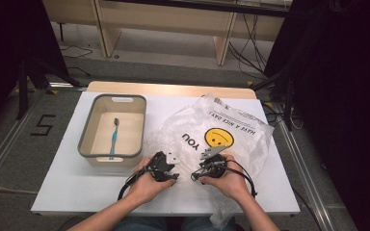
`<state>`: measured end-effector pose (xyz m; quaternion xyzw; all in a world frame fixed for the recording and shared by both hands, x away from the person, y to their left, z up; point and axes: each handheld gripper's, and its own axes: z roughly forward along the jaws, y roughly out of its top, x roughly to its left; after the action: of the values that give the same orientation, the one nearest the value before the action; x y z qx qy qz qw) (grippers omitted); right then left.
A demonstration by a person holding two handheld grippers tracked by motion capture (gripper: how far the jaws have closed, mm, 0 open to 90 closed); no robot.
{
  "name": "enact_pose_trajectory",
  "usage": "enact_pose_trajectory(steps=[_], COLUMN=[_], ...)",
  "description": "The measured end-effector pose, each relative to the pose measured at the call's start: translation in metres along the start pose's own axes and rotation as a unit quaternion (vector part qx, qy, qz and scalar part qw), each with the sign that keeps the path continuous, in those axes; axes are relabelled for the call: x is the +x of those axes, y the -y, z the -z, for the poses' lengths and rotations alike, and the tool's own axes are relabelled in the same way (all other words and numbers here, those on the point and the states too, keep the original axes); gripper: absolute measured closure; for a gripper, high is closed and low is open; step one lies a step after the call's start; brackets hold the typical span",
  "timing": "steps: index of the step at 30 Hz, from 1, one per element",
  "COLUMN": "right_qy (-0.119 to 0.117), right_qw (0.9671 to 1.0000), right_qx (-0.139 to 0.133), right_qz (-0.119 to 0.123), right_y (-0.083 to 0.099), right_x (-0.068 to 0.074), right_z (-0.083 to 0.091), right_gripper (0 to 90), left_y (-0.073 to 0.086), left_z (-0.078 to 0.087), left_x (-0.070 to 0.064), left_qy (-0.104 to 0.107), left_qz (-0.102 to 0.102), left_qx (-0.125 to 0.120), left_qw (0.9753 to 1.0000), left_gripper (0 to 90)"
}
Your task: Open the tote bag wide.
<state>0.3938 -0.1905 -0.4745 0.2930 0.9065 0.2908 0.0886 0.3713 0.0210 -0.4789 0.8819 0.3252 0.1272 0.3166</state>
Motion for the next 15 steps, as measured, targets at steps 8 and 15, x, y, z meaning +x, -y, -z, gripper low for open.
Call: enact_pose_trajectory(steps=[8, 15], right_qy=[0.000, 0.009], right_qw=[0.9996, 0.9981], right_qx=[-0.003, -0.004], right_qz=[-0.029, -0.060], right_y=[0.001, 0.002], right_x=[-0.009, -0.015], right_z=[-0.002, -0.002], right_gripper=[64.0, 82.5], left_y=[0.000, 0.000], left_z=[-0.004, -0.004], left_x=[-0.001, 0.000], left_qy=[0.003, 0.005], left_qz=[0.000, 0.006], left_qx=[0.004, 0.007], left_qw=[1.0000, 0.9999], left_gripper=[63.1, 64.9])
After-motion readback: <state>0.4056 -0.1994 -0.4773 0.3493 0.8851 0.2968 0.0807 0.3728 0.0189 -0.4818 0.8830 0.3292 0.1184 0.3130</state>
